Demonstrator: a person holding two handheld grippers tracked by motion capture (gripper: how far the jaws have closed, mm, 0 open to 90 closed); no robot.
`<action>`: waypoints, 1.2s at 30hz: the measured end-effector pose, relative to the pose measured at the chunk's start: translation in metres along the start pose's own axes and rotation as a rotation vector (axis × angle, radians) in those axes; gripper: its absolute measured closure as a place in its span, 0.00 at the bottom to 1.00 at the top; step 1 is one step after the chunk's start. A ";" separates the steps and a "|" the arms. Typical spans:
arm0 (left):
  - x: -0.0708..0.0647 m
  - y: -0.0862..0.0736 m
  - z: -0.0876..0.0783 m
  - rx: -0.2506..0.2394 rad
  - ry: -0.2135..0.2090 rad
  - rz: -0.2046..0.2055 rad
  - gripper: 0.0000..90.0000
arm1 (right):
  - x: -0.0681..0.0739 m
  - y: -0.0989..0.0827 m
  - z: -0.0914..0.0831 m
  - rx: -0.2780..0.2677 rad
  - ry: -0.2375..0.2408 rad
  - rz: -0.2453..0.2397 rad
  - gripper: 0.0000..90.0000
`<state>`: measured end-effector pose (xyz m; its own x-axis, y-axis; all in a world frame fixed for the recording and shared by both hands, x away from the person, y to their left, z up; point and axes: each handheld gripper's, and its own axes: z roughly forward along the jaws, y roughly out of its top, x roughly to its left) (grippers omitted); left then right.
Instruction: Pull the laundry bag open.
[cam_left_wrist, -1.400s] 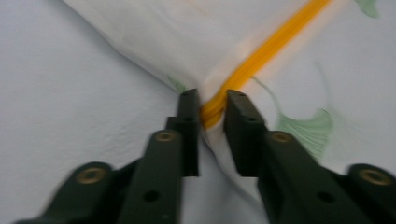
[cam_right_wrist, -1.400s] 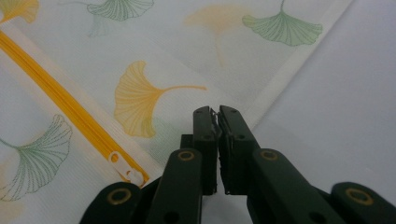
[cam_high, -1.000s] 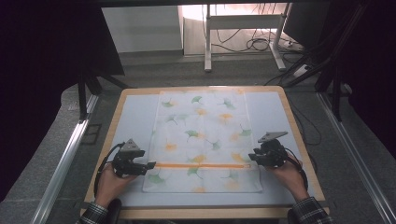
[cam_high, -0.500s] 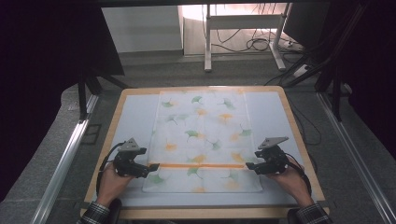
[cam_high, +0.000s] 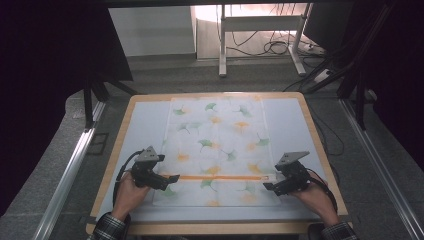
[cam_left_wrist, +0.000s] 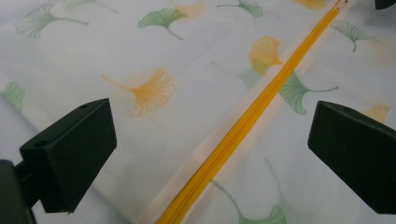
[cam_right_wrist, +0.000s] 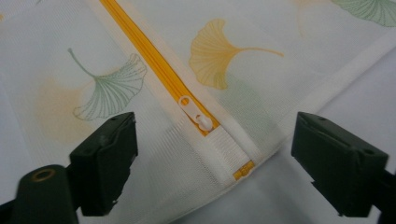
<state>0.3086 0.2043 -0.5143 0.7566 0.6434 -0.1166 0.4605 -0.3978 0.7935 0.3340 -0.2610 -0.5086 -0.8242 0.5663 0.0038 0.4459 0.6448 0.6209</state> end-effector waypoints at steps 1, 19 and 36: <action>-0.001 0.002 0.002 0.002 -0.005 0.002 0.00 | 0.000 0.000 0.001 0.004 0.007 -0.009 0.11; -0.029 0.034 0.045 0.069 -0.044 0.091 0.01 | -0.001 -0.006 0.015 0.005 0.044 -0.090 0.02; -0.052 0.059 0.080 0.086 -0.083 0.152 0.02 | 0.006 -0.006 0.018 -0.009 0.058 -0.156 0.01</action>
<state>0.3336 0.0950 -0.5087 0.8544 0.5172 -0.0507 0.3732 -0.5427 0.7525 0.3325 -0.2520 -0.5262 -0.9020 0.4290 -0.0480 0.3081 0.7178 0.6244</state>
